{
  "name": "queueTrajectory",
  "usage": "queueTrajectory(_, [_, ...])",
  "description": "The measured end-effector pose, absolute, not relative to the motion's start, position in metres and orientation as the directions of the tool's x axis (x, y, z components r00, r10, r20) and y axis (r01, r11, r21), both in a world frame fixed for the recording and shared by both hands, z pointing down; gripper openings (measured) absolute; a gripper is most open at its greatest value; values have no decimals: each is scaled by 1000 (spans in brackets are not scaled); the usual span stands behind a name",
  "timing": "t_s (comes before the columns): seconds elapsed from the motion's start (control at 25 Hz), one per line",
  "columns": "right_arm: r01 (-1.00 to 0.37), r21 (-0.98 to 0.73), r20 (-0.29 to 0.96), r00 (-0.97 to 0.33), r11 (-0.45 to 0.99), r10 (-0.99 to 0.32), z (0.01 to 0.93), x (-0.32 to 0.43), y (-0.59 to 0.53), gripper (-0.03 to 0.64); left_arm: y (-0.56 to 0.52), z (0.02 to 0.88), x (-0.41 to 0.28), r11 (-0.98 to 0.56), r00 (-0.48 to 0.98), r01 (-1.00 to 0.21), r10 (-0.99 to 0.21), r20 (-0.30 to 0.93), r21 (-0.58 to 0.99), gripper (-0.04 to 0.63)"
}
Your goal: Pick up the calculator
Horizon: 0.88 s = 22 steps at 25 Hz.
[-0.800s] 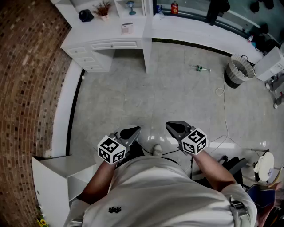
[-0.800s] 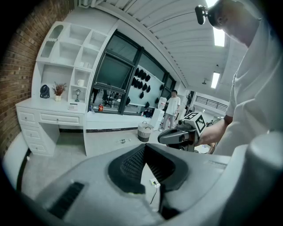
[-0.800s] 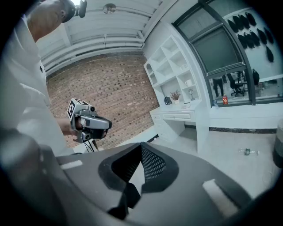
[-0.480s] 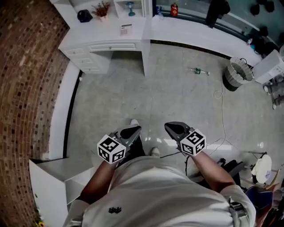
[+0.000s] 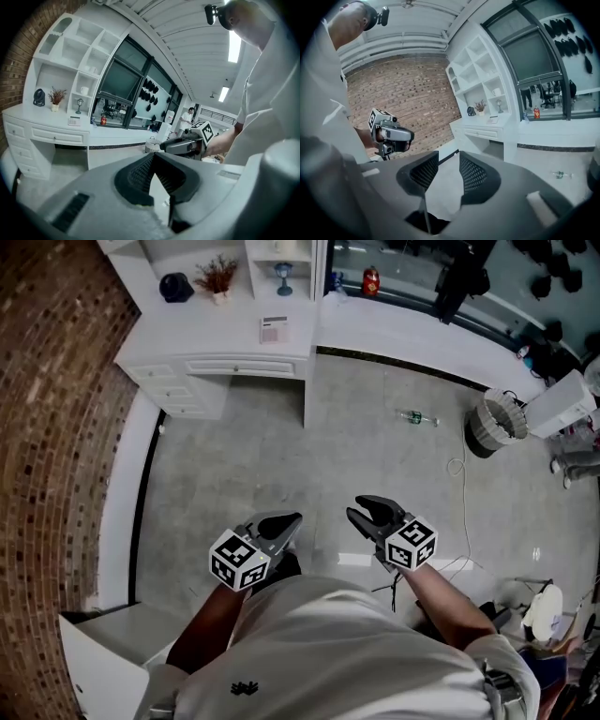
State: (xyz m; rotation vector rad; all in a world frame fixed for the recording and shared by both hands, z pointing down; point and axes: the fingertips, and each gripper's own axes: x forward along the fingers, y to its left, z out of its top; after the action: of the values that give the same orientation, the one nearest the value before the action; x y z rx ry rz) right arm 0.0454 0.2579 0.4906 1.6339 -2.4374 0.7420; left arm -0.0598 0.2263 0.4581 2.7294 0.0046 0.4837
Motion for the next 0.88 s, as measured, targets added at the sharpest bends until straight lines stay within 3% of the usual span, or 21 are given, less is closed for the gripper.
queueTrajectory(0.4, [-905,-290,377,-408,312,-832,485,45,108,161,94,465,-84,-939,938,-60,63,340,338,5])
queueTrajectory(0.88, [-879,-275,397,-474,390,-786,493,82,-25,143,-17,466,-71,-918,941,-183,-60,334,351,5])
